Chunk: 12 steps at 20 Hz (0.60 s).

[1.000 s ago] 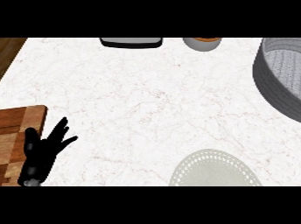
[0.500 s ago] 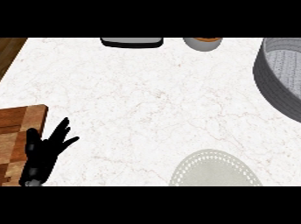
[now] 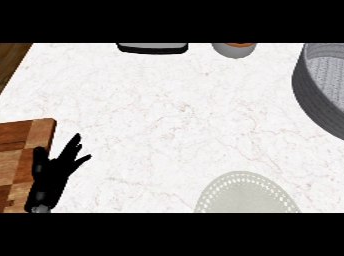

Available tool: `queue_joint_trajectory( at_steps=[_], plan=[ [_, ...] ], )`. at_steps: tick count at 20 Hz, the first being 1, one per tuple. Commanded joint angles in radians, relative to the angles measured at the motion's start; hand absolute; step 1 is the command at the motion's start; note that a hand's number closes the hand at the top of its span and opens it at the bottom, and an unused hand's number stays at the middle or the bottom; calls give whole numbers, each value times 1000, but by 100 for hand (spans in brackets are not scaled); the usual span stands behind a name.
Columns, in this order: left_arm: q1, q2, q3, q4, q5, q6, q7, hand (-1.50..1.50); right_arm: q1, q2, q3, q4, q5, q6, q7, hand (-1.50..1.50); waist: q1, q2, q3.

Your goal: Pick the pear from the placemat and place it in the basket

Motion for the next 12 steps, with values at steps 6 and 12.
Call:
queue_joint_trajectory(
  at_steps=[6, 12],
  plan=[
    [-21, 11, 9, 46, 10, -24, 33, 0, -34, -5, 38, 144, 144, -249, -86, 150, 13, 18, -4],
    [9, 1, -1, 33, 1, -24, 10, 0, -9, 12, 112, 178, 257, -320, -269, -150, 25, 19, -2]
  ],
)
